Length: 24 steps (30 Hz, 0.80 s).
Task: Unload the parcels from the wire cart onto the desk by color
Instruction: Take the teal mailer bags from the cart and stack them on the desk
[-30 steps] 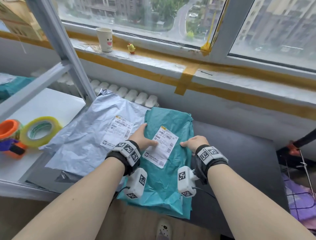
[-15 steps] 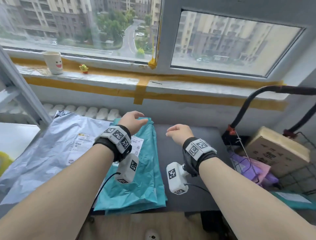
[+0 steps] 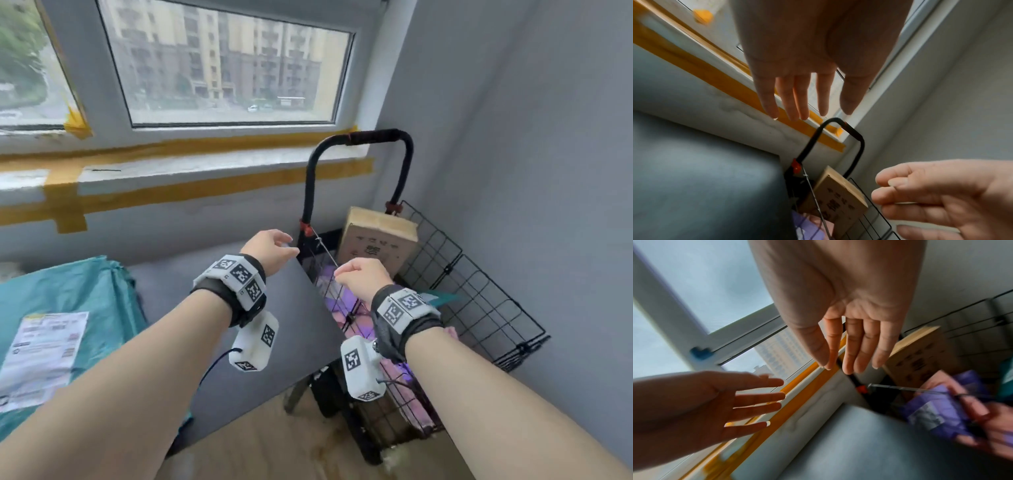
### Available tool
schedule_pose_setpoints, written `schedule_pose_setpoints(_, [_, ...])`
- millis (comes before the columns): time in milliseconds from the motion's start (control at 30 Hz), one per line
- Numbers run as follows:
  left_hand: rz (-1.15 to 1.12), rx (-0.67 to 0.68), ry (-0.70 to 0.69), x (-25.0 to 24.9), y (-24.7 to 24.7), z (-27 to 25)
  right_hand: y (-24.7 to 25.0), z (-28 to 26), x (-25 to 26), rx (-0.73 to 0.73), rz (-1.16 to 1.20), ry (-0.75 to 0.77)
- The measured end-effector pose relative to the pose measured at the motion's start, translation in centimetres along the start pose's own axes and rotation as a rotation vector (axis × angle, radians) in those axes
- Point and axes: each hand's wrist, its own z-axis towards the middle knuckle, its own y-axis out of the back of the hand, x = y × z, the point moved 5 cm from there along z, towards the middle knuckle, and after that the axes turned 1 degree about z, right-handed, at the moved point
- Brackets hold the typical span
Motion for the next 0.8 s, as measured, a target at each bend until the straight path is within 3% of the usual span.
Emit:
schedule_pose_setpoints(300, [0.068, 0.125, 0.008, -8.2, -18.1, 8.1, 12.6, 10.1, -17.7, -0.085, 0.13, -0.207])
schedule_pose_setpoints(467, [0.106, 0.144, 0.093, -11.8, -28.8, 14.3, 18.1, 17.6, -28.6, -0.018, 0.154, -0.35])
schedule_pose_setpoints(600, [0.141, 0.186, 0.191, -12.3, -35.6, 17.8, 19.4, 22.2, -34.8, 0.12, 0.093, -0.45])
schedule_pose_setpoints(800, [0.203, 0.215, 0.312, -9.6, -40.1, 21.1, 17.6, 26.1, -39.2, 0.259, 0.132, -0.53])
